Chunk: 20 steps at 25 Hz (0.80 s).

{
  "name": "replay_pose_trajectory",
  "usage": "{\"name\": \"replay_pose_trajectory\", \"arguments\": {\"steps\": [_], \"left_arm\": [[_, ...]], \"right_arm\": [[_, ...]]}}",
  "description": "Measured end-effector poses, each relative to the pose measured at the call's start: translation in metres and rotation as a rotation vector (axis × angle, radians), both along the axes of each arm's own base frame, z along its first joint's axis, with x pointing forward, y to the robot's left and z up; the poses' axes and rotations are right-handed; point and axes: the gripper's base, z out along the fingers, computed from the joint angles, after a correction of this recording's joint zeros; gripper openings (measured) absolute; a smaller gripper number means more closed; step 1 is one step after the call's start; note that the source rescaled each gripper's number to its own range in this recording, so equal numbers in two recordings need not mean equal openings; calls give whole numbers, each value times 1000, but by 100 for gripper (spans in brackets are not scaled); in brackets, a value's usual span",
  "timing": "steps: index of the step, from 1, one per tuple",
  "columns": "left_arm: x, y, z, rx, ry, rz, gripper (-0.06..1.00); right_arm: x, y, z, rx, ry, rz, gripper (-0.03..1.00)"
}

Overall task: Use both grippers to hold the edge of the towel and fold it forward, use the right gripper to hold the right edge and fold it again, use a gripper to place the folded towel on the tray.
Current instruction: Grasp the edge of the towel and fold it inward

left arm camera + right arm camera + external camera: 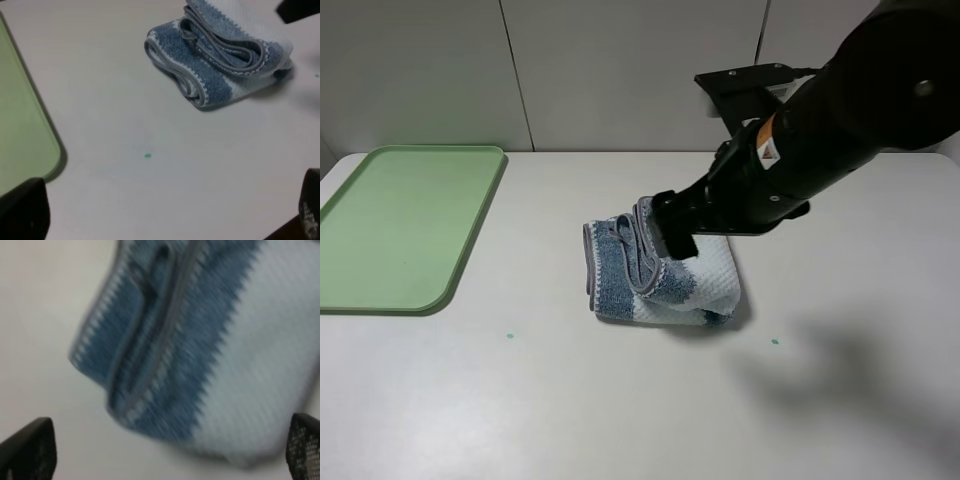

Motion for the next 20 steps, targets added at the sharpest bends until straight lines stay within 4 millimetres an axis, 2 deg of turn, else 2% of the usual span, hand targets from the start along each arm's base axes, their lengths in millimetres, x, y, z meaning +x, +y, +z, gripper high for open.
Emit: {"name": "replay_pose_trajectory", "arguments": {"steps": [7, 15, 20], "left_arm": [[0, 0, 0, 0, 0, 0, 100], [0, 0, 0, 0, 0, 0, 100], [0, 0, 0, 0, 0, 0, 100]], "right_arm": [[-27, -40, 31, -220, 36, 51, 100], [-54, -80, 67, -339, -15, 99, 100], [-75, -108, 69, -360, -68, 90, 100]]}}
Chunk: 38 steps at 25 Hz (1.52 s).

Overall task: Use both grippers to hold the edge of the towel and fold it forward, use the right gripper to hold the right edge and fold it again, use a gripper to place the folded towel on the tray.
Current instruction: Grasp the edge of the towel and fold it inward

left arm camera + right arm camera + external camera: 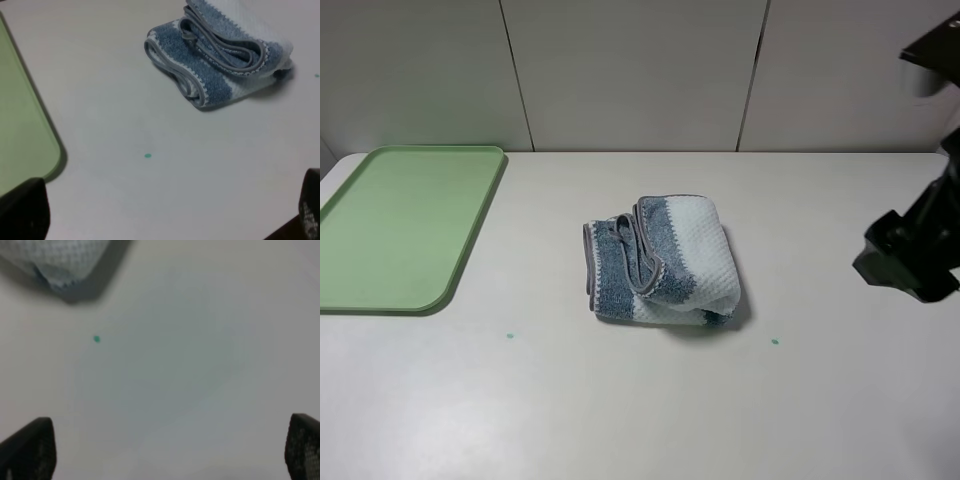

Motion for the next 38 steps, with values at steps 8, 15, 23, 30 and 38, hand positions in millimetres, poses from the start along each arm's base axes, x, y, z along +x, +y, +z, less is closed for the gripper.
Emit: {"name": "replay_pose_trajectory", "arguments": {"steps": [8, 15, 23, 30, 38], "left_arm": [[0, 0, 0, 0, 0, 0, 100], [0, 0, 0, 0, 0, 0, 100], [0, 0, 0, 0, 0, 0, 100], [0, 0, 0, 0, 0, 0, 100], [0, 0, 0, 0, 0, 0, 100]], "right_arm": [[-36, -43, -5, 63, -112, -55, 100], [-51, -71, -4, 149, -185, -202, 100], [-69, -92, -25, 262, -201, -404, 100], [-90, -104, -29, 379, -341, -521, 100], [-114, -110, -28, 453, -518, -541, 100]]}}
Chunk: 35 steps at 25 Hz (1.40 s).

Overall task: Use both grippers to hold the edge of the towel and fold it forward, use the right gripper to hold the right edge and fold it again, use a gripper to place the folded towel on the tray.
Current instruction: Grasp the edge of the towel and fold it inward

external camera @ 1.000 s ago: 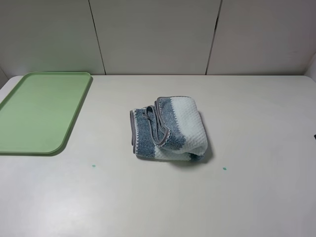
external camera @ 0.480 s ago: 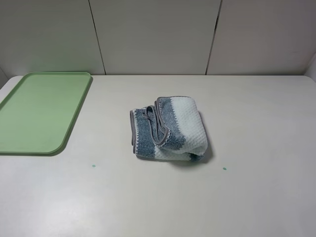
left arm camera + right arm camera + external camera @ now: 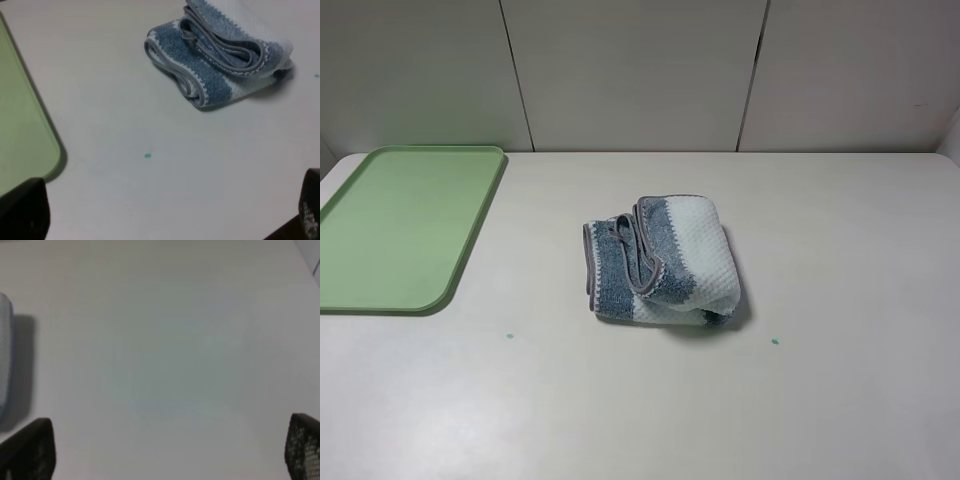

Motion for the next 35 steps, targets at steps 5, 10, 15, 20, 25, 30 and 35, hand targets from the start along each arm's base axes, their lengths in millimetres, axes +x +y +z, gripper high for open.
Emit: {"name": "replay_pose_trajectory", "arguments": {"steps": [5, 10, 15, 20, 25, 30, 35], "left_arm": [[0, 0, 0, 0, 0, 0, 100], [0, 0, 0, 0, 0, 0, 100], [0, 0, 0, 0, 0, 0, 100], [0, 0, 0, 0, 0, 0, 100], [0, 0, 0, 0, 0, 0, 100], [0, 0, 0, 0, 0, 0, 100], [0, 0, 0, 0, 0, 0, 100]], "right_arm": [[-13, 0, 1, -25, -85, 45, 100], [-23, 2, 0, -63, -157, 117, 100], [-24, 4, 0, -77, -155, 155, 100], [-24, 4, 0, -74, -154, 160, 100], [-24, 4, 0, -74, -154, 160, 100], [-24, 4, 0, -74, -155, 160, 100], [-23, 5, 0, -73, -156, 161, 100]]}}
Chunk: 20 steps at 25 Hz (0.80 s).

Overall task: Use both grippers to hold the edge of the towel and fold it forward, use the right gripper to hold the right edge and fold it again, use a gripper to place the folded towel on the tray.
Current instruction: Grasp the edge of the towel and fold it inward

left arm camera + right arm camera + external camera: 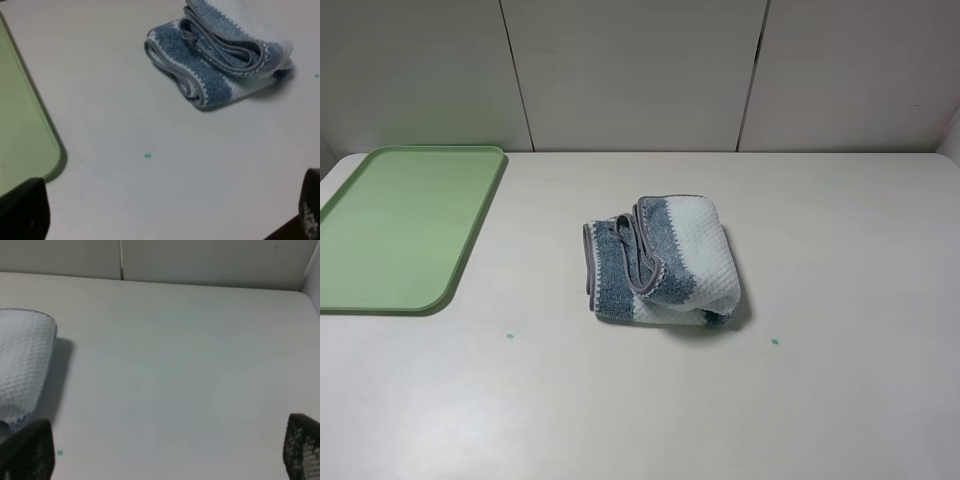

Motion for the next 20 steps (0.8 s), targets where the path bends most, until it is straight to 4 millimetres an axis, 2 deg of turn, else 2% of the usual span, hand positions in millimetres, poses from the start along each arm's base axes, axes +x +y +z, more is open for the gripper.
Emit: {"name": "replay_pose_trajectory", "arguments": {"steps": [15, 20], "left_arm": [[2, -1, 4, -45, -39, 9, 100], [17, -11, 7, -50, 22, 31, 100]], "right_arm": [[0, 0, 0, 0, 0, 1, 100], [0, 0, 0, 0, -1, 1, 100]]}}
